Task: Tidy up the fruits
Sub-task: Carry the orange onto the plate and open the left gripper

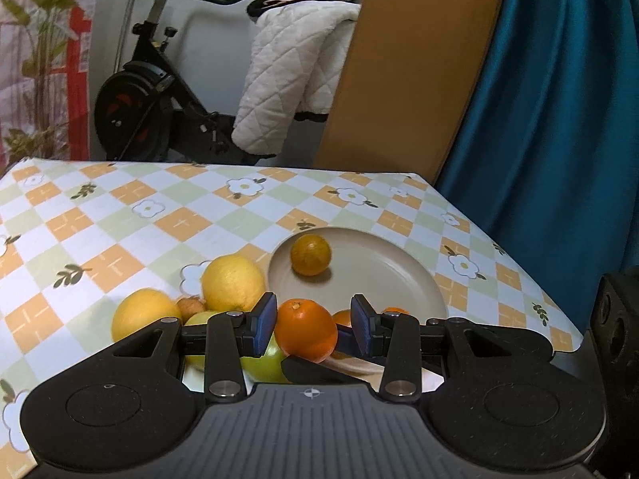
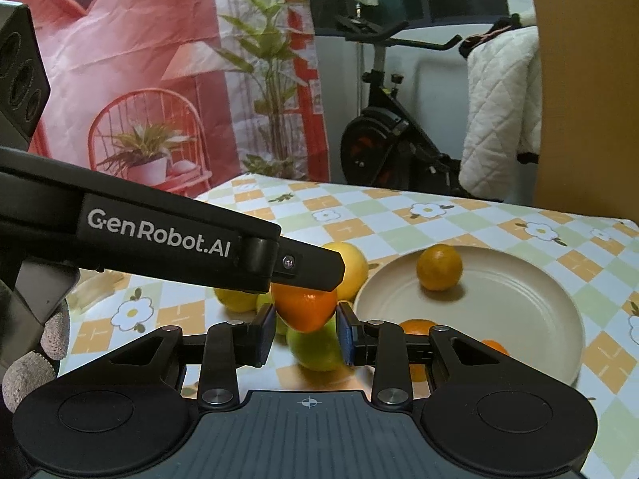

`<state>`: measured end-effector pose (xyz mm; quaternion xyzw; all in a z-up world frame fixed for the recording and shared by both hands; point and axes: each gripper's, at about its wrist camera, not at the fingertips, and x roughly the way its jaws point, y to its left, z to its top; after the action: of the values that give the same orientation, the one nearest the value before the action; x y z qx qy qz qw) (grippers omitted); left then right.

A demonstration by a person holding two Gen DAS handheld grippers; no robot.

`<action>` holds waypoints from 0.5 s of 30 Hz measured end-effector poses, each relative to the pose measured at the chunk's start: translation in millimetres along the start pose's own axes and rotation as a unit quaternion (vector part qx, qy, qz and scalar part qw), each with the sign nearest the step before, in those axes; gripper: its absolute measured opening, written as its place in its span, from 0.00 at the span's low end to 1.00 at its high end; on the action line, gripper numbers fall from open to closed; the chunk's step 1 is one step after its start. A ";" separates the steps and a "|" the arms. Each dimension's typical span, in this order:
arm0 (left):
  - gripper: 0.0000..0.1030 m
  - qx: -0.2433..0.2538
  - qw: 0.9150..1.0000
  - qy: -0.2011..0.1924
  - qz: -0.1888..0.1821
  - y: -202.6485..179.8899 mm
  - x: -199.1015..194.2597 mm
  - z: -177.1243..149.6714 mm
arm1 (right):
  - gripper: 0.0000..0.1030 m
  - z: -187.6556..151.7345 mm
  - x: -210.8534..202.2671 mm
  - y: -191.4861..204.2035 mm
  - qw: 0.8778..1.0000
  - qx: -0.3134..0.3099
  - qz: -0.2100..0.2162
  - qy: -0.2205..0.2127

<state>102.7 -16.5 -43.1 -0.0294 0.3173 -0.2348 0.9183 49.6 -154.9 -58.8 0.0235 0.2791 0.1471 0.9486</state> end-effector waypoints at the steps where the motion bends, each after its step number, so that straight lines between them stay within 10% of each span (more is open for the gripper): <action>1: 0.41 0.003 1.000 0.001 -0.002 -1.8 1.6 1.4 | 0.29 -0.2 -0.6 -2.0 1.000 0.003 -0.002 -0.001; 15: 0.41 0.027 0.998 0.037 -0.036 -22.4 48.3 17.5 | 0.29 -2.6 5.0 -56.7 0.998 0.054 -0.039 -0.016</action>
<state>137.1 -59.7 -52.1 -0.0078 0.3430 -0.2772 0.8975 67.2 -207.7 -70.8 0.0662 0.2723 0.0948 0.9553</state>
